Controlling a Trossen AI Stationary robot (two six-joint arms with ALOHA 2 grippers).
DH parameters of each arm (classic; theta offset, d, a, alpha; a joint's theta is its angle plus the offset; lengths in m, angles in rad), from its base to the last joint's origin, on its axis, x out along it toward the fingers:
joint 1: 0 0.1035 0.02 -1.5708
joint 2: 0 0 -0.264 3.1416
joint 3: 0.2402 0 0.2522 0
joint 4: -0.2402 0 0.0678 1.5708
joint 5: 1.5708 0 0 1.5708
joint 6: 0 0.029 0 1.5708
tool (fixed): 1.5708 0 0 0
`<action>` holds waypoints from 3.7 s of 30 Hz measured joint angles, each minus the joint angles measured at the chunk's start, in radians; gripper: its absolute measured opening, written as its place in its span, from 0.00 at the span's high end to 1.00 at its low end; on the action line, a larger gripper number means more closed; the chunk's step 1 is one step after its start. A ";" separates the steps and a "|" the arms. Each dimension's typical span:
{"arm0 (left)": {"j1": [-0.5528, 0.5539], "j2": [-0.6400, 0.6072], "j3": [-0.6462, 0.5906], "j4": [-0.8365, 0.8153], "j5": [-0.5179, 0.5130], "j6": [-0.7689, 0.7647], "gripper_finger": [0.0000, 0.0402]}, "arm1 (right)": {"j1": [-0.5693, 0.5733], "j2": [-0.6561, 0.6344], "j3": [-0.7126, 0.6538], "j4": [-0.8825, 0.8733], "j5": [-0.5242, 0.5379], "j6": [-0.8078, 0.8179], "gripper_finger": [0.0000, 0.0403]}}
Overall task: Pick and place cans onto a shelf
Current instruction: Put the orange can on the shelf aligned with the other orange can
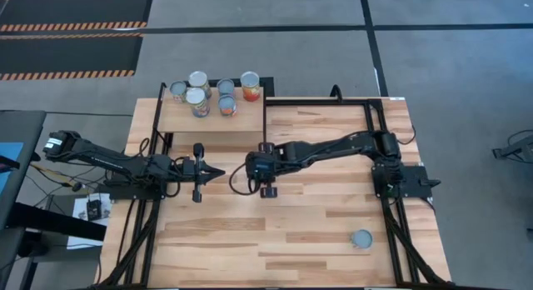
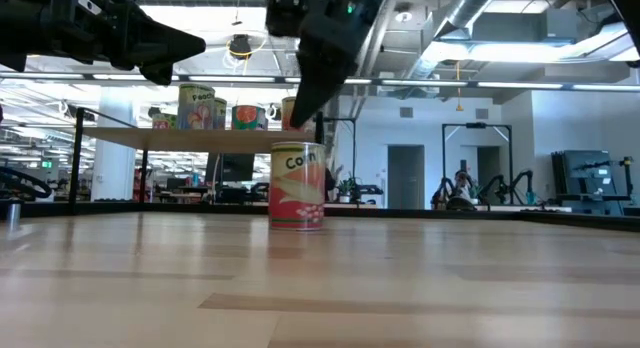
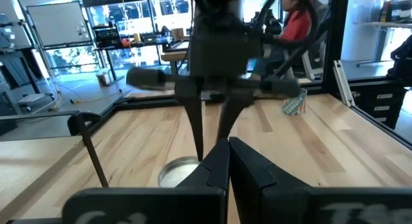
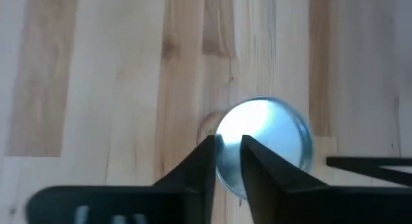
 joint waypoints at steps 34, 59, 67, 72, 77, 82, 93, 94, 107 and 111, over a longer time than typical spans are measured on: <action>0.000 0.000 0.000 -0.010 0.001 -0.004 1.00 | 0.013 0.020 -0.025 -0.034 0.044 -0.071 0.62; 0.000 0.000 0.000 -0.010 0.001 -0.003 1.00 | -0.023 0.020 -0.038 -0.013 -0.032 -0.107 0.87; 0.000 0.000 0.000 -0.010 0.001 -0.003 1.00 | -0.014 0.009 0.052 -0.082 -0.032 -0.128 0.97; 0.000 0.000 0.000 -0.010 0.001 -0.003 1.00 | -0.006 0.009 0.213 -0.183 -0.032 -0.123 0.98; 0.000 0.000 0.000 -0.010 0.000 -0.004 1.00 | -0.017 0.007 0.410 -0.279 -0.014 -0.143 0.99; 0.000 0.000 0.000 -0.010 0.000 -0.004 1.00 | -0.078 0.007 0.518 -0.303 0.003 -0.217 0.99; 0.000 0.000 0.000 -0.009 -0.013 -0.004 1.00 | -0.231 0.021 0.548 -0.303 0.002 -0.377 0.99; 0.000 0.000 0.000 -0.009 -0.013 -0.003 1.00 | -0.239 0.021 0.548 -0.298 0.002 -0.388 0.99; 0.000 0.000 0.000 -0.009 -0.014 -0.004 1.00 | -0.302 0.021 0.501 -0.249 -0.002 -0.478 0.99; 0.000 0.000 0.000 -0.009 -0.015 -0.004 1.00 | -0.313 0.018 0.487 -0.232 -0.002 -0.479 0.99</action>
